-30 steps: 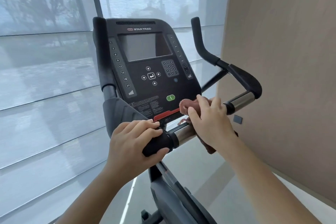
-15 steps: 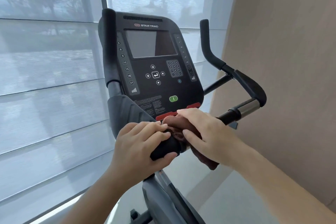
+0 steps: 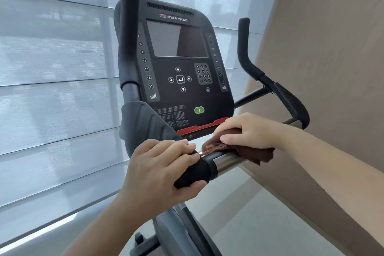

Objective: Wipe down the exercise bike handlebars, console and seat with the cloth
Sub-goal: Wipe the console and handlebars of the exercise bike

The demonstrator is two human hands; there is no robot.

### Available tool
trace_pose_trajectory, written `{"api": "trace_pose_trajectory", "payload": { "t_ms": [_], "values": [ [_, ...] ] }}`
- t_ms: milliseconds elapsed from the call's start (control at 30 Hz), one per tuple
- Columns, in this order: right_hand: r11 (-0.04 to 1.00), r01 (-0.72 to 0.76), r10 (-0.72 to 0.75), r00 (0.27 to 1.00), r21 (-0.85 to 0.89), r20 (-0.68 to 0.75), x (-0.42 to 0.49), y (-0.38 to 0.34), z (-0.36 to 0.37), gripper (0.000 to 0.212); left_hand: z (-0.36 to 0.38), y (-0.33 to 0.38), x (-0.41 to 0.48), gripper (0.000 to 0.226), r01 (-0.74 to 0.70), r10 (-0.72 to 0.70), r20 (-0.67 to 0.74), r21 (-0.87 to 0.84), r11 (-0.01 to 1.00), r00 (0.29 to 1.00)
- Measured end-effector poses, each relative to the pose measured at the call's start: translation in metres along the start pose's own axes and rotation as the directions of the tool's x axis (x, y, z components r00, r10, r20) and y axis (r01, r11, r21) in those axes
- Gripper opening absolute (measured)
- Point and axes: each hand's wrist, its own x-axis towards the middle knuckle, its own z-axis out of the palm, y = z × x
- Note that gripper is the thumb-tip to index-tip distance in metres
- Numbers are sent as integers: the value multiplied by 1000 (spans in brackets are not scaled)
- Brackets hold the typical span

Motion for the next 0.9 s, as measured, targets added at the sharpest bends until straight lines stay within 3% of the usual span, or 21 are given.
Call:
{"api": "trace_pose_trajectory", "payload": {
  "t_ms": [100,233,300,433,500,600,667,733,767,833,900],
  "values": [
    [997,-24,33,991,-77,127,15,-9,-4,23,0,1,0,30,0,0,-4,3,1000,1000],
    [980,197,-198,980,26,23,19,-30,24,22,0,1,1,30,-4,4,-5,6,1000,1000],
    [985,169,-168,985,19,-45,9,-20,18,25,-1,0,0,31,-10,10,4,4,1000,1000],
    [992,-20,20,1000,-121,-6,0,-3,-1,25,-3,1,0,31,-14,14,7,2,1000,1000],
    [991,23,-24,1000,-130,-6,7,-18,8,22,-2,1,0,30,-8,8,-2,4,1000,1000],
    [980,177,-189,972,-93,-142,8,-33,31,25,-1,1,1,29,-2,2,-10,7,1000,1000],
    [987,154,-158,941,-35,-299,-4,-21,32,27,-1,1,2,30,-3,3,-2,9,1000,1000],
    [994,100,-111,835,-49,-538,-20,3,39,28,-2,1,2,30,-3,3,8,4,1000,1000],
    [996,62,-89,736,-65,-671,-27,12,46,29,-3,1,2,29,-1,1,11,3,1000,1000],
    [997,-15,-59,476,-75,-877,-31,19,70,29,-4,3,1,28,0,0,5,4,1000,1000],
    [999,-39,4,226,-5,-974,-22,7,102,29,-4,4,2,26,6,-6,0,3,1000,1000]
  ]
}}
